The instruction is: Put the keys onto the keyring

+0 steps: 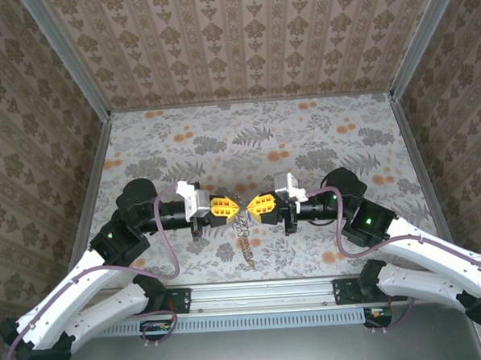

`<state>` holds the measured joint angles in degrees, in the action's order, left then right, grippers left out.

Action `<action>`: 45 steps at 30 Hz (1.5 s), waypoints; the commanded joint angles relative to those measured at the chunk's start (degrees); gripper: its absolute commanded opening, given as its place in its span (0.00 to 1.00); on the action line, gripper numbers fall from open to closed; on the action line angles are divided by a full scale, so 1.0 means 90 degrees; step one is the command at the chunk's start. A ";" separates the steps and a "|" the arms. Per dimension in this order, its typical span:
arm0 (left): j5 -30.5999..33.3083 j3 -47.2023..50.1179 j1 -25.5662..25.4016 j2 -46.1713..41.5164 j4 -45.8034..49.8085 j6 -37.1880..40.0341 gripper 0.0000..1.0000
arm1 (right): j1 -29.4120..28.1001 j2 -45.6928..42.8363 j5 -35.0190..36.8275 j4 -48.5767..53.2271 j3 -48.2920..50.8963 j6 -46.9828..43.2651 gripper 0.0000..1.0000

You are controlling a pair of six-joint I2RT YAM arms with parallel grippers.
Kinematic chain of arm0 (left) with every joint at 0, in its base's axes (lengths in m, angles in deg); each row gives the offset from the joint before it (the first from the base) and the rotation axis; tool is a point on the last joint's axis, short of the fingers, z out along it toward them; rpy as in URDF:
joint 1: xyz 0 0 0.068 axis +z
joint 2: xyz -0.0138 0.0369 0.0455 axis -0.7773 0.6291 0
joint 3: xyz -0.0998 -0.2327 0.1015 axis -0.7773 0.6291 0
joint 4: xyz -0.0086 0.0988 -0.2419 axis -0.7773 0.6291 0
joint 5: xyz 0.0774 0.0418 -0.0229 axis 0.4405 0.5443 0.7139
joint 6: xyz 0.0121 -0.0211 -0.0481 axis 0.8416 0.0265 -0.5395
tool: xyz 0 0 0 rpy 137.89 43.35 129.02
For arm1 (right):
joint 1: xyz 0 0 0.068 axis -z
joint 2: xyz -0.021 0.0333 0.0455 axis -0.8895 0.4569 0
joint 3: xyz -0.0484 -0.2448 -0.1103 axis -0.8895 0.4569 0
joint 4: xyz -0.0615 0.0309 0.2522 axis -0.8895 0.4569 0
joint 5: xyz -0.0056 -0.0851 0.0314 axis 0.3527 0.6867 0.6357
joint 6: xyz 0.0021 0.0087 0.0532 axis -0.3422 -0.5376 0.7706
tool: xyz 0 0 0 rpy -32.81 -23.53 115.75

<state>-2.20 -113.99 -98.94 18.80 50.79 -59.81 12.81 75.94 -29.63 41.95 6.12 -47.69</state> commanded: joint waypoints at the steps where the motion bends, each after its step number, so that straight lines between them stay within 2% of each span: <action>1: -0.0081 -0.0214 -0.0043 -0.0070 -0.0269 0.0059 0.00 | 0.0007 0.0058 -0.0313 -0.0411 0.0072 0.0129 0.00; 34: -0.0040 -0.0234 -0.0045 -0.0062 -0.0277 0.0019 0.00 | -0.0029 0.0208 -0.0555 -0.0540 0.0042 0.0063 0.00; 41: 0.0050 -0.0248 -0.0046 -0.0050 -0.0302 -0.0020 0.00 | -0.0344 0.0098 -0.0009 -0.0050 0.0002 -0.0624 0.00; 45: 0.0010 -0.0225 -0.0046 -0.0050 -0.0457 -0.0101 0.00 | -0.0829 0.0114 0.0863 0.0422 -0.0074 -0.1348 0.00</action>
<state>-2.50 -113.99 -98.98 18.52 51.14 -59.86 9.08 76.77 -26.46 41.18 6.32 -53.62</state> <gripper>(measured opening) 0.045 0.064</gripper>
